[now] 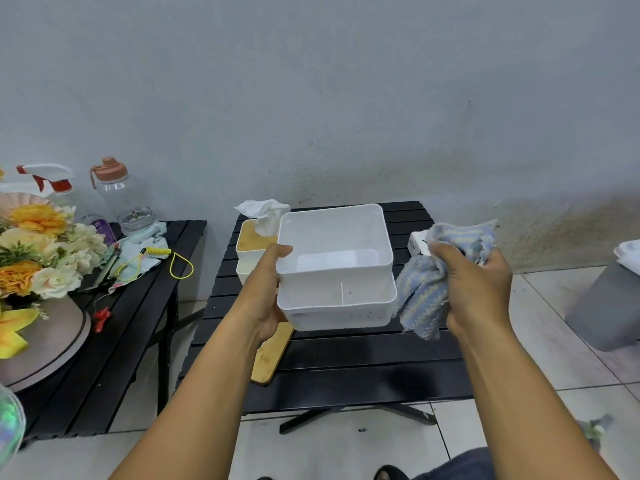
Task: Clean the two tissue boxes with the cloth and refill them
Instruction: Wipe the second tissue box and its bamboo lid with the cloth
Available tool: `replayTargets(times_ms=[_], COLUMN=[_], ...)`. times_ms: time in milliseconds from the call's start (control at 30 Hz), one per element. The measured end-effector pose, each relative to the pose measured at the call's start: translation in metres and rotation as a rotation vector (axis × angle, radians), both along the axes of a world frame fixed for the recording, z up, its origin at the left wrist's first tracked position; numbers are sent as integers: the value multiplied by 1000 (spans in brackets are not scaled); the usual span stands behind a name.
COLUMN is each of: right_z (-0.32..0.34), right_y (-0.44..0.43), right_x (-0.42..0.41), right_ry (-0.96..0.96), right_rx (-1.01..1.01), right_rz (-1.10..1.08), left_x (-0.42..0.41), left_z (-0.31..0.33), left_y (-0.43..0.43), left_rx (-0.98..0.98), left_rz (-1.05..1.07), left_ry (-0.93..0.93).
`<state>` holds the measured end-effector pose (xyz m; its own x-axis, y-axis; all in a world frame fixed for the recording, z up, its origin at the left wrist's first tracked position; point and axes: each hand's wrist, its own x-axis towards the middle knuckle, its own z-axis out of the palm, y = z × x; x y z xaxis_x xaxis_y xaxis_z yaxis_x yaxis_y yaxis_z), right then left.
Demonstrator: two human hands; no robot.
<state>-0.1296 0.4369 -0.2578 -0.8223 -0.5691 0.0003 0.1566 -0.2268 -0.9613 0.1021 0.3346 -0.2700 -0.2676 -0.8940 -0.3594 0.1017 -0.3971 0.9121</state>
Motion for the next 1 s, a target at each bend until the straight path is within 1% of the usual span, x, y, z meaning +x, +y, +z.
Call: replayTargets(times_ms=[67, 167, 233, 300, 433, 500, 567, 633, 700, 800, 833, 867, 933, 1000], right_z=[-9, -22, -32, -44, -59, -61, -60, -58, -66, -92, -97, -101, -101, -97], right_y=[0, -1, -4, -8, -12, -12, -12, -13, -14, -10, -8, -7, -10, -16], right_x=[-9, -23, -34, -46, -66, -76, -80, -79, -79, -82, -81, -80, -76, -72], right_ry=[78, 86, 146, 221, 247, 287, 422, 537, 519, 467, 475, 524, 701, 803], right_rx=[91, 157, 223, 309, 530, 592, 673, 687, 713, 898, 938, 969, 1027, 1077], right_rz=[-13, 7, 27, 41, 109, 139, 121, 86, 143, 318, 329, 296, 184, 158], left_x=[-6, -14, -17, -19, -19, -19, -21, -23, -26, -29, -29, -29, -30, -30], left_z=[-2, -2, -1, -1, -4, -6, -7, -7, -7, -5, -5, -5, -5, -5], left_y=[4, 9, 10, 10, 9, 8, 7, 7, 8, 10, 10, 11, 12, 13], left_rx=[-6, -10, -10, -19, -25, -23, -27, -28, -20, -15, -18, -20, -20, -18], left_rz=[2, 33, 34, 33, 33, 24, 8, 4, -1, 1, 0, -3, -5, -1], left_ry=[-16, -9, 2, -8, -34, -37, -39, -31, -27, -23, -24, -26, -35, -52])
